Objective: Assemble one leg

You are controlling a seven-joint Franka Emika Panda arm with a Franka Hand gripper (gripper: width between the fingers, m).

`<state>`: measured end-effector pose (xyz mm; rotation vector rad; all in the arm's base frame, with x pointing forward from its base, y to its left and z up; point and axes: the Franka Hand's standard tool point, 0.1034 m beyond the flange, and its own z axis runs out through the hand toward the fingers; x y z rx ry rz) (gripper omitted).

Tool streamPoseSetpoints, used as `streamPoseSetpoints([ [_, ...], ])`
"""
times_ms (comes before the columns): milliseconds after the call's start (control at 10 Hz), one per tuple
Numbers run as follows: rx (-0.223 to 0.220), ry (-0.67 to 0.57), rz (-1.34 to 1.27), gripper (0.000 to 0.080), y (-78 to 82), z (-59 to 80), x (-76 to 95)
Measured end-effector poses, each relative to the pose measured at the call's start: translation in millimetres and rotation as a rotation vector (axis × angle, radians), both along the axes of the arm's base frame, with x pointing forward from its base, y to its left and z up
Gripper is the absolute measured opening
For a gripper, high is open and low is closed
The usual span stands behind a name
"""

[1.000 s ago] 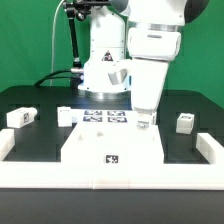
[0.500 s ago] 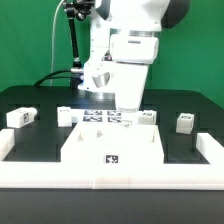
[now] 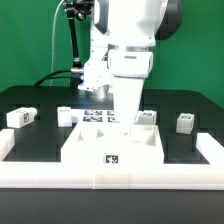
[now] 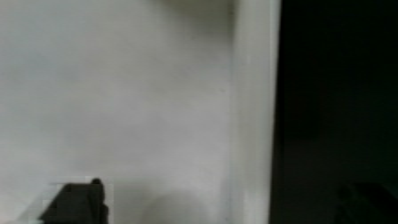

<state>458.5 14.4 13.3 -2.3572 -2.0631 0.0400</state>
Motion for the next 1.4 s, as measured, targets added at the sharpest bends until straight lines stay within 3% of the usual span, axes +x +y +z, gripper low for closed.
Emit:
streamPoseSetpoints([
  [200,0.002,0.014,-0.01,0.0649,-2.2,-7.4,-5.7],
  [500,0.002,0.015,-0.013,0.0623,-2.1,-7.7,-6.0],
  [600,0.002,0.015,-0.013,0.0442,-2.1,-7.7,-6.0],
  [700,0.002,0.015,-0.013,0.0442,-2.1,-7.7,-6.0],
  [800,0.002,0.015,-0.013,0.0258,-2.1,-7.7,-6.0],
  [900,0.002,0.015,-0.013,0.0124,-2.1,-7.7,-6.0],
  [1000,0.002,0.014,-0.012,0.0124,-2.0,-7.5,-5.7],
  [1100,0.002,0.014,-0.012,0.0057,-2.0,-7.5,-5.6],
  [1400,0.002,0.014,-0.012,0.0057,-2.0,-7.5,-5.6],
])
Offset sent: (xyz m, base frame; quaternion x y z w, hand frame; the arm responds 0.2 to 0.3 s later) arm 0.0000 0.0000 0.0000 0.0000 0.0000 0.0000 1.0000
